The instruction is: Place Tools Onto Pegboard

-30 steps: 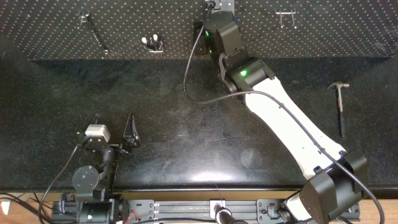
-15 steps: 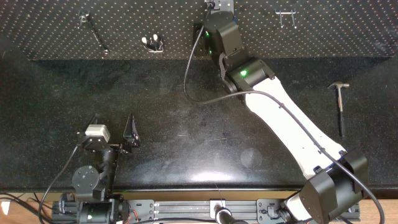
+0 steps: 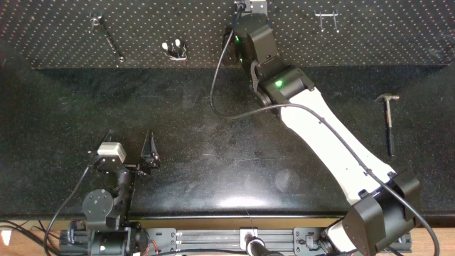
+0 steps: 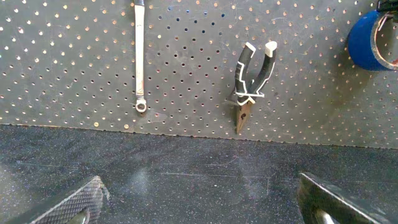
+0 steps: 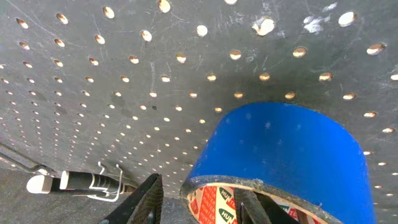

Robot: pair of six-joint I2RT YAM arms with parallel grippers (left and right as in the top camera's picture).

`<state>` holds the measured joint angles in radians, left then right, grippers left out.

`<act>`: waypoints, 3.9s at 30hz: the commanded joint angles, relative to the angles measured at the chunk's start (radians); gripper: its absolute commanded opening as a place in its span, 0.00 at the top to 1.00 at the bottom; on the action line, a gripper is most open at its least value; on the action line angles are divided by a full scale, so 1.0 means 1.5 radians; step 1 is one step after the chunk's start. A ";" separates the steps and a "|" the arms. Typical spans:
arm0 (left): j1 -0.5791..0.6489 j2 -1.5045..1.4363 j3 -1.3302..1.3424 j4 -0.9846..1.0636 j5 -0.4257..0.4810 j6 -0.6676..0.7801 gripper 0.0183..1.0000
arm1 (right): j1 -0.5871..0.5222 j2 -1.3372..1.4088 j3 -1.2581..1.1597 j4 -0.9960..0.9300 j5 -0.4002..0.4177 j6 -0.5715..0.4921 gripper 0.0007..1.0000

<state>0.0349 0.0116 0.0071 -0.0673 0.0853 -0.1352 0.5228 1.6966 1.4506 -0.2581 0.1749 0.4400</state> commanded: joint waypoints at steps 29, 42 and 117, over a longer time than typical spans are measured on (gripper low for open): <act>0.003 -0.006 -0.001 -0.005 -0.009 -0.002 0.00 | -0.025 -0.163 -0.005 -0.302 -0.024 0.021 0.60; 0.003 -0.006 -0.001 -0.005 -0.009 -0.002 0.00 | -0.316 -0.190 -0.005 -0.580 -0.025 -0.001 0.60; 0.003 -0.005 -0.001 -0.005 -0.009 -0.002 0.00 | -0.695 0.215 -0.002 -0.546 -0.111 -0.496 0.66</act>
<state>0.0349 0.0116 0.0071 -0.0673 0.0856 -0.1352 -0.5201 2.0106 1.4391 -1.0546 0.0204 -0.3199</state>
